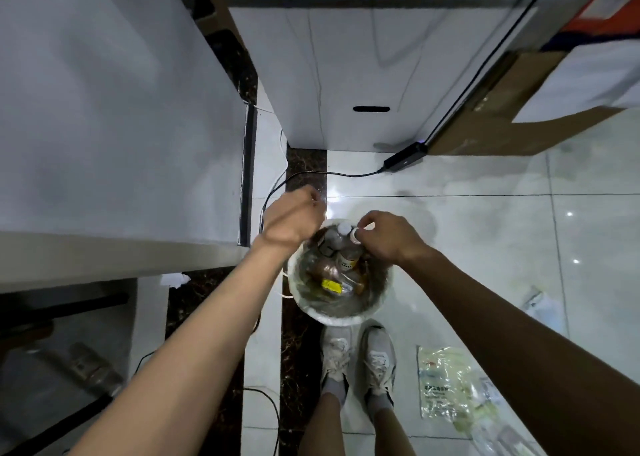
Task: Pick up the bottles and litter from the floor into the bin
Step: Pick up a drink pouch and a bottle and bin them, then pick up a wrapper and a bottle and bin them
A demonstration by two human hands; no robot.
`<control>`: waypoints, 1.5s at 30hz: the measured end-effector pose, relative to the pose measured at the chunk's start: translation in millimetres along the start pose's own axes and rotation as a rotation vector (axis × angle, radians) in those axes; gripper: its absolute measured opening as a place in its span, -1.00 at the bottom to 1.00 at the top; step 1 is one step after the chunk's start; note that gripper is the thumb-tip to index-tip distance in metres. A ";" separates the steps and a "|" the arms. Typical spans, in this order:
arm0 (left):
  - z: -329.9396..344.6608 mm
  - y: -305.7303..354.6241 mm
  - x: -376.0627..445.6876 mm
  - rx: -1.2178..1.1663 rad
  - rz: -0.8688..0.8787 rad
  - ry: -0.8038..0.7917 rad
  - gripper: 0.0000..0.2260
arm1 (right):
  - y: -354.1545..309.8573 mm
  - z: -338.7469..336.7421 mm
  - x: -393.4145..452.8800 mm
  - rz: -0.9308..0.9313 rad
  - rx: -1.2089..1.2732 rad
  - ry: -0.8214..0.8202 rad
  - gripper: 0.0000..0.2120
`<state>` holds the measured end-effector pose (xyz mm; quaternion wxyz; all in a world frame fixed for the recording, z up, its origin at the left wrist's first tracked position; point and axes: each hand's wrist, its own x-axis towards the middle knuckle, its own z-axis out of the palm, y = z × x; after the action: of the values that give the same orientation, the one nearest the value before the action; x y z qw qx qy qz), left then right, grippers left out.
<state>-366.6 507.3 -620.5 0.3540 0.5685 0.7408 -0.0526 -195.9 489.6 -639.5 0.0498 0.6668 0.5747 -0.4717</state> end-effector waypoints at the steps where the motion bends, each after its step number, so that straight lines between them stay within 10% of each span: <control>1: -12.0 7.7 -4.6 -0.027 0.035 -0.008 -0.77 | -7.9 -14.8 -7.7 0.019 -0.011 0.058 -0.66; 23: -116.4 352.5 -291.1 0.203 0.819 -0.093 -0.75 | 88.4 -286.8 -418.8 0.348 0.274 0.634 -0.63; 45: 36.0 486.1 -786.1 0.433 1.481 -0.199 -0.75 | 236.7 -151.3 -946.3 0.851 0.474 1.113 -0.56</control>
<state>158.7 26.4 -30.2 0.2427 0.9643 0.1060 0.0034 183.1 -178.3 -19.3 -0.2158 0.9655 0.0893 -0.1151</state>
